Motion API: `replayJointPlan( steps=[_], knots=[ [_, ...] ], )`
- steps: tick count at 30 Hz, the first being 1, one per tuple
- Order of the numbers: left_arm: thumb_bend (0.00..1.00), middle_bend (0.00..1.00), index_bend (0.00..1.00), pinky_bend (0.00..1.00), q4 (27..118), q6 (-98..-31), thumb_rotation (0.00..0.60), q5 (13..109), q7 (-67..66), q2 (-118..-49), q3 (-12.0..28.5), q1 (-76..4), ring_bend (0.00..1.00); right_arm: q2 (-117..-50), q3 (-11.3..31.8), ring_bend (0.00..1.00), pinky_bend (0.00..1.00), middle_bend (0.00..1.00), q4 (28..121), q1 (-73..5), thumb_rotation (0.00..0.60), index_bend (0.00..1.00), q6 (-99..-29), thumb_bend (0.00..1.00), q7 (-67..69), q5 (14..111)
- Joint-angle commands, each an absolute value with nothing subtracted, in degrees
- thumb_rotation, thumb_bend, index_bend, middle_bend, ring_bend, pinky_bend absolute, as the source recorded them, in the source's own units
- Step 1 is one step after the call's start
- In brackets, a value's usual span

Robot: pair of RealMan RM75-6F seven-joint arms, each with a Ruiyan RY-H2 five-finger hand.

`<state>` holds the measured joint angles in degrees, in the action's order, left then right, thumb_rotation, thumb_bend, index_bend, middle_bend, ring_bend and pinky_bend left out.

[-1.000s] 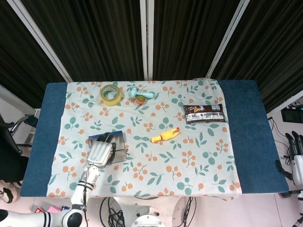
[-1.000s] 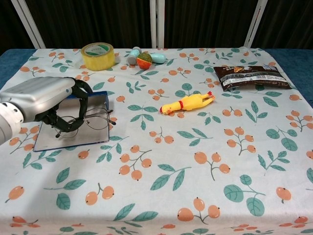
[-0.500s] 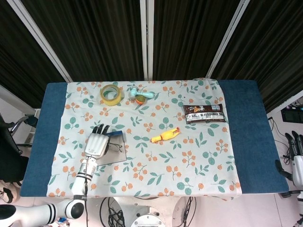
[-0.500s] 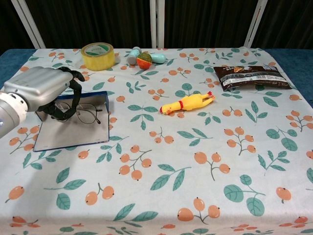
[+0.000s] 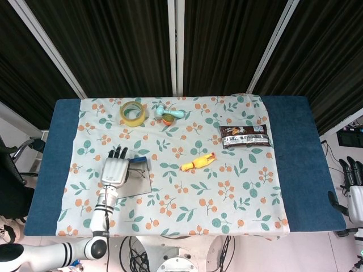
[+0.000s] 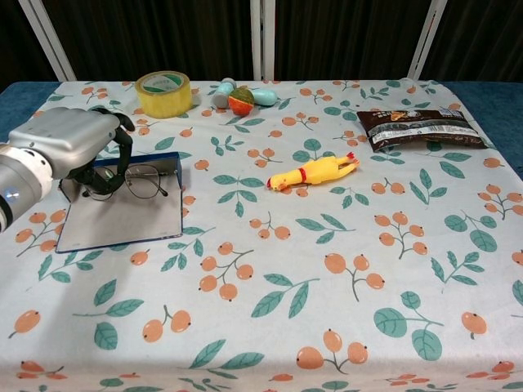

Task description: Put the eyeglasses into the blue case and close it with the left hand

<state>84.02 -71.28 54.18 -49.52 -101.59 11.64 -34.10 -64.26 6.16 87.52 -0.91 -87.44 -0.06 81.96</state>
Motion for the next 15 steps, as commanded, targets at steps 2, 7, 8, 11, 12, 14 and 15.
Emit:
replayJointPlan(
  steps=[2,7,8,11,12,14,15],
  knots=[
    [0.52,0.12,0.62,0.18,83.74,-72.87,0.6,50.67,-53.72,-103.14,12.61,-34.92,0.09,-64.24,6.09,0.0,0.0,0.0,87.48,-0.85,0.6,0.0,-87.41,0.25,0.04,81.94],
    [0.52,0.12,0.56,0.18,83.0,-73.38,0.6,49.76,-53.99,-103.93,12.65,-35.25,0.09,-64.17,5.99,0.0,0.0,0.0,87.27,-0.67,0.6,0.0,-87.34,0.25,0.31,81.72],
    [0.51,0.12,0.52,0.18,82.95,-73.42,0.6,49.92,-53.7,-103.97,12.58,-35.27,0.09,-64.17,5.97,0.0,0.0,0.0,87.23,-0.65,0.6,0.0,-87.27,0.25,0.35,81.65],
    [0.49,0.12,0.37,0.18,83.07,-73.42,0.6,50.4,-53.01,-103.94,12.23,-35.3,0.09,-64.14,5.92,0.0,0.0,0.0,87.18,-0.62,0.6,0.0,-87.04,0.25,0.43,81.43],
    [0.49,0.11,0.34,0.18,83.15,-73.44,0.6,50.51,-52.93,-103.9,12.1,-35.31,0.09,-64.14,5.92,0.0,0.0,0.0,87.18,-0.61,0.6,0.0,-87.0,0.25,0.45,81.38],
    [0.48,0.11,0.24,0.18,83.45,-73.54,0.6,50.73,-52.88,-103.8,11.81,-35.32,0.09,-64.14,5.91,0.0,0.0,0.0,87.2,-0.58,0.6,0.0,-86.98,0.25,0.44,81.32],
    [0.47,0.11,0.22,0.18,83.64,-73.65,0.6,50.81,-52.86,-103.76,11.69,-35.29,0.09,-64.15,5.92,0.0,0.0,0.0,87.19,-0.57,0.6,0.0,-86.98,0.25,0.41,81.29]
  ],
)
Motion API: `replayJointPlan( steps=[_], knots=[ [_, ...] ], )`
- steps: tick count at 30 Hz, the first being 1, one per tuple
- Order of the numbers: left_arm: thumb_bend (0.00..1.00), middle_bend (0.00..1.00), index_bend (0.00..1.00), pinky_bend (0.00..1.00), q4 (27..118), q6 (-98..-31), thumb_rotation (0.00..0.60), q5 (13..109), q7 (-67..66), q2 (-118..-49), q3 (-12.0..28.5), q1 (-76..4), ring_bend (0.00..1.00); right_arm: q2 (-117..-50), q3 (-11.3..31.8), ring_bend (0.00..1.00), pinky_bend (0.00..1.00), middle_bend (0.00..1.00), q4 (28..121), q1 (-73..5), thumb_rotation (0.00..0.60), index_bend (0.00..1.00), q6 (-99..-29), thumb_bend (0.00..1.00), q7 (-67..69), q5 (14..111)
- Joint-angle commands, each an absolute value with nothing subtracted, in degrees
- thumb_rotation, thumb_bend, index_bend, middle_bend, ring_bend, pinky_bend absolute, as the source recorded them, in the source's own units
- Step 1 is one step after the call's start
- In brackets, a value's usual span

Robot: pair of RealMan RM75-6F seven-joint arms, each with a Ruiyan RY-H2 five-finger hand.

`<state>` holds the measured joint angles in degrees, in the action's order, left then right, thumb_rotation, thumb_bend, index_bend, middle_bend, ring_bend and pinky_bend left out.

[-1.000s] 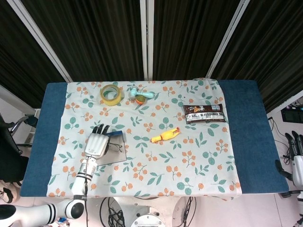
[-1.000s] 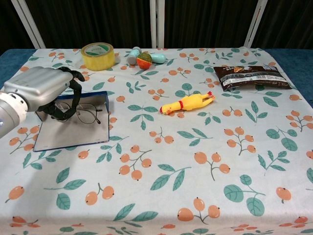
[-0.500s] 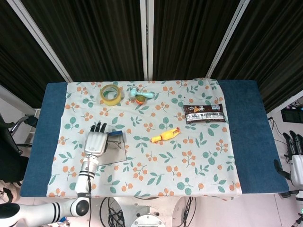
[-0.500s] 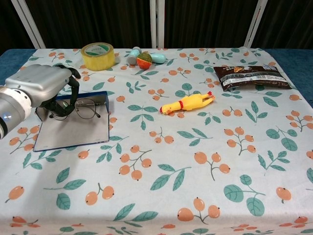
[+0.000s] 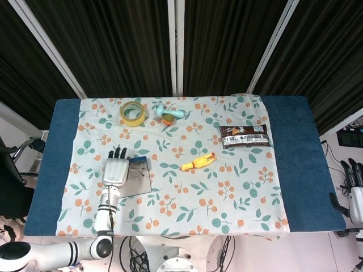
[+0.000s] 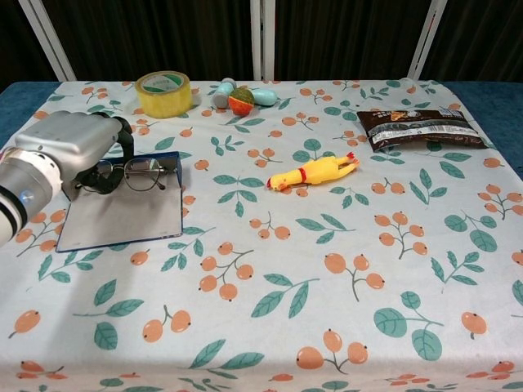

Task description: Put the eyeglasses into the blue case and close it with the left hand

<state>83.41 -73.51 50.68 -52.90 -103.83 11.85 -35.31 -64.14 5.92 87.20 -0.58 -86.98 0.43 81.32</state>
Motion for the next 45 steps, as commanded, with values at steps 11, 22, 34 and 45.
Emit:
replayJointPlan(
  steps=[11,22,34,45],
  knots=[
    [0.46,0.09,0.09,0.18,84.62,-75.61,0.6,53.62,-50.98,-103.56,10.26,-34.52,0.09,-64.28,5.75,0.0,0.0,0.0,87.27,-0.48,0.6,0.0,-87.06,0.28,0.23,81.51],
    [0.12,0.07,0.01,0.18,83.51,-75.81,0.6,60.24,-44.11,-103.05,8.57,-33.5,0.09,-64.9,5.73,0.0,0.0,0.0,86.73,-0.55,0.6,0.0,-87.26,0.28,0.39,81.89],
    [0.08,0.06,0.0,0.18,77.25,-69.44,0.6,57.41,-43.02,-104.82,12.0,-36.67,0.09,-64.64,6.07,0.0,0.0,0.0,86.7,-0.44,0.6,0.0,-87.14,0.29,0.46,81.13],
    [0.08,0.06,0.0,0.18,74.29,-67.51,0.6,55.09,-42.7,-104.6,14.07,-38.01,0.09,-64.55,6.35,0.0,0.0,0.0,86.94,-0.89,0.6,0.0,-86.41,0.29,0.02,80.7]
  ],
)
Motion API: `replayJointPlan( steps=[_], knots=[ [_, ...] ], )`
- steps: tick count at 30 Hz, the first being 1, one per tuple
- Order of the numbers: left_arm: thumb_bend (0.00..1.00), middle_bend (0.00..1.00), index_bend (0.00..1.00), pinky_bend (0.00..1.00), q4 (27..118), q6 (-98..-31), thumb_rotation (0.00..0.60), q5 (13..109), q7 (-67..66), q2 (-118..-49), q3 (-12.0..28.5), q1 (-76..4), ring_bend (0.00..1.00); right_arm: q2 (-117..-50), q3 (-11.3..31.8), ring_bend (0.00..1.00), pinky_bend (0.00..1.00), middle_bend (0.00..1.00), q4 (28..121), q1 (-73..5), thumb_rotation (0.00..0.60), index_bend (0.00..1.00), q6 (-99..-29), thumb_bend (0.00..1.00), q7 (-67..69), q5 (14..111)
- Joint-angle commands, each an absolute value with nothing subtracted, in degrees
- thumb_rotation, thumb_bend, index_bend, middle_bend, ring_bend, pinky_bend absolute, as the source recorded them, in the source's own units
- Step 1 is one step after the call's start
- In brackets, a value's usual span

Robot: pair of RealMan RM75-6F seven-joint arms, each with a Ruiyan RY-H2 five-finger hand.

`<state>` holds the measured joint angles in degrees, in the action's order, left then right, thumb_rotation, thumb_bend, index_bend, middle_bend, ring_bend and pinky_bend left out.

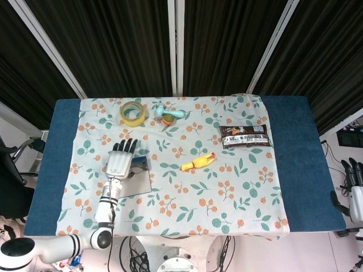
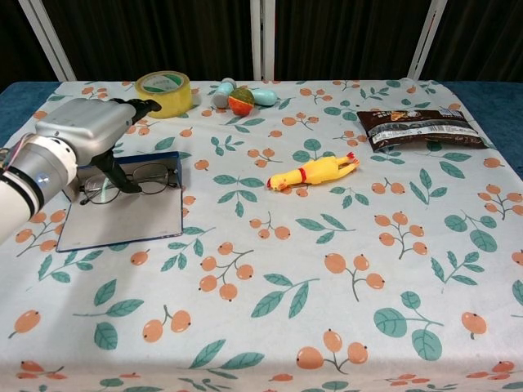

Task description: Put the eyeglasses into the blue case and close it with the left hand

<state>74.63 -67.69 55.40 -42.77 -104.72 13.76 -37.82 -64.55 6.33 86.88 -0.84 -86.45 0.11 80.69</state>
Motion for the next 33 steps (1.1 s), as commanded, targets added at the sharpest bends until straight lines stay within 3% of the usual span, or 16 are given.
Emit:
replayJointPlan(
  steps=[1,24,33],
  knots=[
    [0.08,0.06,0.0,0.18,74.04,-67.45,0.6,54.91,-42.59,-104.49,14.3,-38.11,0.09,-64.54,6.35,0.0,0.0,0.0,87.01,-0.92,0.6,0.0,-86.41,0.29,-0.08,80.72],
    [0.08,0.06,0.0,0.18,69.81,-69.07,0.6,55.67,-44.65,-103.46,13.61,-38.9,0.09,-64.19,6.06,0.0,0.0,0.0,88.29,-0.92,0.6,0.0,-86.54,0.29,-1.08,80.99],
    [0.08,0.06,0.0,0.18,71.82,-69.02,0.6,58.97,-41.53,-102.41,10.96,-37.51,0.09,-64.21,5.89,0.0,0.0,0.0,88.22,-1.03,0.6,0.0,-85.97,0.29,-0.73,80.87]
  ],
)
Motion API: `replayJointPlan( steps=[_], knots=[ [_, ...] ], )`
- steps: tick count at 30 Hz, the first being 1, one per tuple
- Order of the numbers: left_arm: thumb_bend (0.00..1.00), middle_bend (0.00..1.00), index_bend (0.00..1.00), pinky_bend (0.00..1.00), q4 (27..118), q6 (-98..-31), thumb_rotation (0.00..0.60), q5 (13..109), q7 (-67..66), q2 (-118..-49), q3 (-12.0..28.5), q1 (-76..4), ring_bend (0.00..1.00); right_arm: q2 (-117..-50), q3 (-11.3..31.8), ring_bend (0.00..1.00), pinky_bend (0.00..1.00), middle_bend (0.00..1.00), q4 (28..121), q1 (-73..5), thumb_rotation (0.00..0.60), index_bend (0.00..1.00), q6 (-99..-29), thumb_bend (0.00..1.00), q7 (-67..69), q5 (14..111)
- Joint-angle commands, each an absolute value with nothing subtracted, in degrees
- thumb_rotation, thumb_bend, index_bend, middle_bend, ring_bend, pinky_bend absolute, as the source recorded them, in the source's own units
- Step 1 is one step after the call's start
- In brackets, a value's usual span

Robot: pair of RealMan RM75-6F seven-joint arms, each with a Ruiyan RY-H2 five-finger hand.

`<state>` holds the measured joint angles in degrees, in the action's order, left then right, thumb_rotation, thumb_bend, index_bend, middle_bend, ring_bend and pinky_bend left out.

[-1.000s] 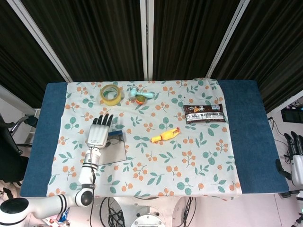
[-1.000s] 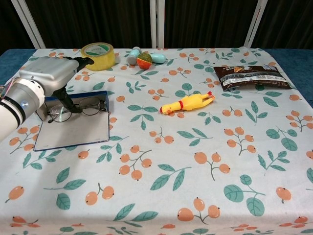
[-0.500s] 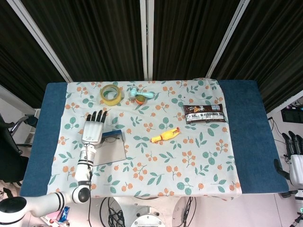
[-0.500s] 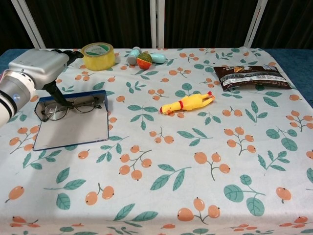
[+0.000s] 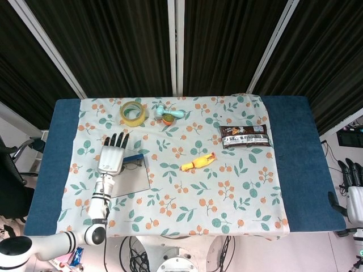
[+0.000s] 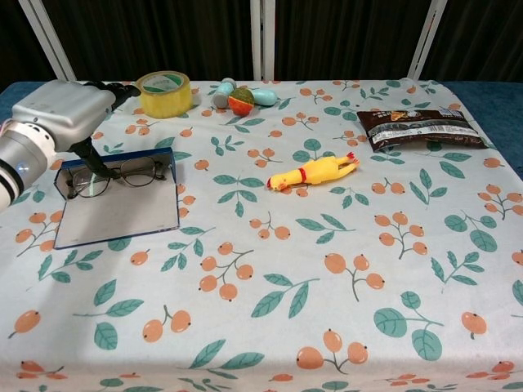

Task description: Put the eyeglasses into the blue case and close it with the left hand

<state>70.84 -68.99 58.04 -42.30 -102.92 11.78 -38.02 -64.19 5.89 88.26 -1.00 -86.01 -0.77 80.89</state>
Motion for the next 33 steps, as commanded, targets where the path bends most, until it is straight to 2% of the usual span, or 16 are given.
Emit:
replayJointPlan(
  steps=[1,14,22,33],
  knots=[
    [0.08,0.06,0.0,0.18,72.56,-69.13,0.6,59.49,-41.18,-102.11,10.51,-37.2,0.09,-64.24,5.9,0.0,0.0,0.0,88.16,-1.05,0.6,0.0,-85.95,0.29,-0.68,80.87],
    [0.04,0.06,0.01,0.18,90.64,-69.93,0.6,62.07,-36.77,-94.25,5.6,-32.09,0.09,-64.55,5.9,0.0,0.0,0.0,87.22,-1.1,0.6,0.0,-85.55,0.29,0.31,80.6],
    [0.04,0.06,0.01,0.18,88.28,-71.31,0.6,64.31,-37.46,-97.42,2.45,-30.22,0.08,-64.79,5.56,0.0,0.0,0.0,87.0,-0.92,0.6,0.0,-85.87,0.29,0.36,81.14],
    [0.04,0.06,0.01,0.18,87.57,-70.08,0.6,64.35,-37.12,-98.77,2.46,-29.54,0.08,-64.59,5.72,0.0,0.0,0.0,87.29,-0.89,0.6,0.0,-85.77,0.29,0.38,80.8]
  ],
)
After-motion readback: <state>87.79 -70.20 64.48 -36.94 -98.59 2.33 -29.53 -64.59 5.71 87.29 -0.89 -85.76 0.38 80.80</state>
